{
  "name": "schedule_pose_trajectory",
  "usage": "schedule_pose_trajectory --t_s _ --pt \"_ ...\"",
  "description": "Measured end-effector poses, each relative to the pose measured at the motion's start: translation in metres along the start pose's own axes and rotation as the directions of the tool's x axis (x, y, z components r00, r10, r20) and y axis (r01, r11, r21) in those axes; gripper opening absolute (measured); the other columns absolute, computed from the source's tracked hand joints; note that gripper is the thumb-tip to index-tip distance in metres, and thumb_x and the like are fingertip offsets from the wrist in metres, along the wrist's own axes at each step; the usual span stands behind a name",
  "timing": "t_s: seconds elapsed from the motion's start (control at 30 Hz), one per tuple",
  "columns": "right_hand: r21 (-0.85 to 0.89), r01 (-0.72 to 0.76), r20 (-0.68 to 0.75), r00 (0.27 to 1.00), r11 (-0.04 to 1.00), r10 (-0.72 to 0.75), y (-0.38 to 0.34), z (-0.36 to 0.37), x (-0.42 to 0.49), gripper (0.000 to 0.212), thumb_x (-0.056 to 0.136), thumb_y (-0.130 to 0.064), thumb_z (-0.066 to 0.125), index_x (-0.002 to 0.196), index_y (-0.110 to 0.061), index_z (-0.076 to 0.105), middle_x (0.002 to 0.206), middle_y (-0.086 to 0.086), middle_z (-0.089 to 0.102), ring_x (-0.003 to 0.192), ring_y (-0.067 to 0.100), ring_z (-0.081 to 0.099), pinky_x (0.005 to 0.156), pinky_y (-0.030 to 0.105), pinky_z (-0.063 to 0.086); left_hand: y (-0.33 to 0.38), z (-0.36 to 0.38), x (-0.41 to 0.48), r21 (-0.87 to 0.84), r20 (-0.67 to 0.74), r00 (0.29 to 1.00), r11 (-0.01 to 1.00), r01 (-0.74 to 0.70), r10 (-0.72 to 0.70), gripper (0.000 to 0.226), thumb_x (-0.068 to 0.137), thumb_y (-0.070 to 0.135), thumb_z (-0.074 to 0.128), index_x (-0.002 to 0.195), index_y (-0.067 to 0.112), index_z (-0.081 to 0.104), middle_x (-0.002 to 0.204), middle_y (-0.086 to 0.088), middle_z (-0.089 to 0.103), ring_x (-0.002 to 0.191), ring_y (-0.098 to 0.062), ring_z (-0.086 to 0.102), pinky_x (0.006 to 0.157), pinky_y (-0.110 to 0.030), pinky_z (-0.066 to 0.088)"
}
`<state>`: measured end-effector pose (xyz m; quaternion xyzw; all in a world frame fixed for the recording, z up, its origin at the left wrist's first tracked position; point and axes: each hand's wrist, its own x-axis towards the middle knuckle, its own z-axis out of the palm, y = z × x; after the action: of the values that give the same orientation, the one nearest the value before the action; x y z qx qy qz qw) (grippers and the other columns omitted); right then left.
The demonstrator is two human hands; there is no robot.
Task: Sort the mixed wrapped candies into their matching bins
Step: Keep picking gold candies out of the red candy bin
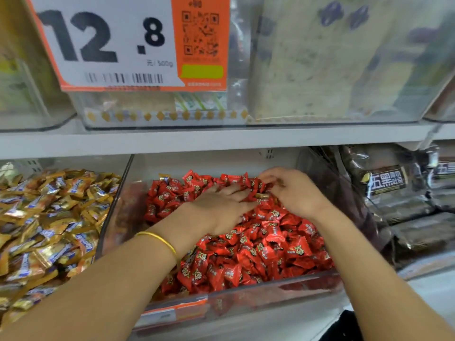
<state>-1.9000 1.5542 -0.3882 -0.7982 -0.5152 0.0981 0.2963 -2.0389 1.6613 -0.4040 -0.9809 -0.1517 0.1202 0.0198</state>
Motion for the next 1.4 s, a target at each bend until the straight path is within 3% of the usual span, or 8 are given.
schedule_pose_trajectory --t_s 0.23,0.47,0.67,0.8,0.9,1.0,1.23,1.4 --pt "-0.202 -0.040 0.100 0.993 0.979 0.062 0.020 0.005 0.019 0.028 0.093 -0.014 0.055 0.118 -0.023 0.065 0.125 0.000 0.060 0.114 0.017 0.056 0.101 0.034 0.043 -0.020 -0.002 0.009 0.073 0.093 0.982 0.984 0.160 -0.167 0.055 0.101 0.036 0.029 0.149 0.036 0.002 0.158 0.006 -0.007 0.145 -0.020 -0.010 0.116 -0.050 -0.002" --pt "-0.486 0.026 0.153 0.987 0.874 0.055 0.012 0.015 0.015 0.025 0.086 -0.033 0.065 0.110 -0.028 0.062 0.116 -0.002 0.047 0.100 0.018 0.056 0.083 0.032 0.047 -0.019 -0.002 0.009 0.014 0.026 0.989 0.990 0.142 -0.142 0.054 0.099 0.035 0.038 0.148 0.036 0.015 0.158 0.005 0.005 0.145 -0.023 0.002 0.117 -0.049 0.006" --pt "0.127 -0.160 -0.191 0.964 0.979 0.183 0.017 -0.004 0.010 0.015 0.080 -0.015 0.070 0.078 -0.015 0.056 0.078 -0.002 0.054 0.072 0.013 0.052 0.063 0.026 0.041 -0.020 -0.015 0.002 -0.110 -0.094 0.983 0.983 0.149 -0.159 0.051 0.093 0.033 0.052 0.142 0.033 0.035 0.152 0.002 0.024 0.140 -0.023 0.016 0.113 -0.047 0.017" --pt "0.605 -0.197 -0.139 0.928 0.771 0.346 0.015 -0.016 -0.003 0.031 0.078 0.001 0.062 0.063 -0.015 0.040 0.053 0.001 0.038 0.048 0.013 0.030 0.045 0.024 0.022 -0.015 -0.015 -0.009 -0.197 -0.119 0.986 0.976 0.095 -0.120 0.045 0.089 0.032 0.059 0.133 0.031 0.048 0.132 0.000 0.038 0.126 -0.019 0.031 0.109 -0.039 0.029" --pt "0.787 -0.231 -0.014 0.921 0.572 0.390 0.009 -0.016 -0.009 0.032 0.078 0.009 0.051 0.063 -0.016 0.038 0.052 0.005 0.057 0.043 0.013 0.033 0.039 0.018 0.025 -0.015 -0.016 -0.016 -0.278 -0.020 0.992 0.953 0.117 -0.128 0.038 0.090 0.029 0.059 0.127 0.024 0.051 0.123 -0.003 0.045 0.109 -0.017 0.046 0.095 -0.030 0.041" --pt "0.834 -0.314 0.128 0.910 0.454 0.394 -0.001 -0.010 -0.011 0.029 0.079 0.011 0.046 0.065 -0.014 0.041 0.056 0.008 0.064 0.042 0.013 0.040 0.037 0.016 0.029 -0.016 -0.019 -0.022 -0.406 0.051 0.992 0.905 0.129 -0.118 0.028 0.095 0.019 0.051 0.123 0.019 0.053 0.116 -0.003 0.057 0.092 -0.014 0.055 0.081 -0.024 0.043" --pt "0.718 -0.354 0.075 0.895 0.599 0.439 -0.010 0.001 -0.009 0.025 0.081 0.011 0.042 0.078 -0.014 0.048 0.051 0.007 0.062 0.037 0.014 0.047 0.041 0.020 0.029 -0.004 -0.016 -0.026 -0.823 0.190 0.981 0.552 0.136 0.042 0.039 0.098 -0.003 0.030 0.128 0.011 0.051 0.120 -0.011 0.062 0.104 -0.015 0.064 0.087 -0.024 0.053" --pt "0.865 -0.480 0.402 0.836 0.143 0.373 -0.018 0.002 -0.010 0.040 0.079 0.013 0.032 0.094 -0.009 0.062 0.061 0.008 0.062 0.046 0.013 0.055 0.040 0.014 0.042 -0.013 -0.026 -0.032 -0.816 -0.010 0.961 0.558 0.152 -0.276 0.039 0.095 -0.006 0.030 0.122 0.007 0.055 0.117 -0.011 0.061 0.098 -0.018 0.063 0.076 -0.021 0.052"
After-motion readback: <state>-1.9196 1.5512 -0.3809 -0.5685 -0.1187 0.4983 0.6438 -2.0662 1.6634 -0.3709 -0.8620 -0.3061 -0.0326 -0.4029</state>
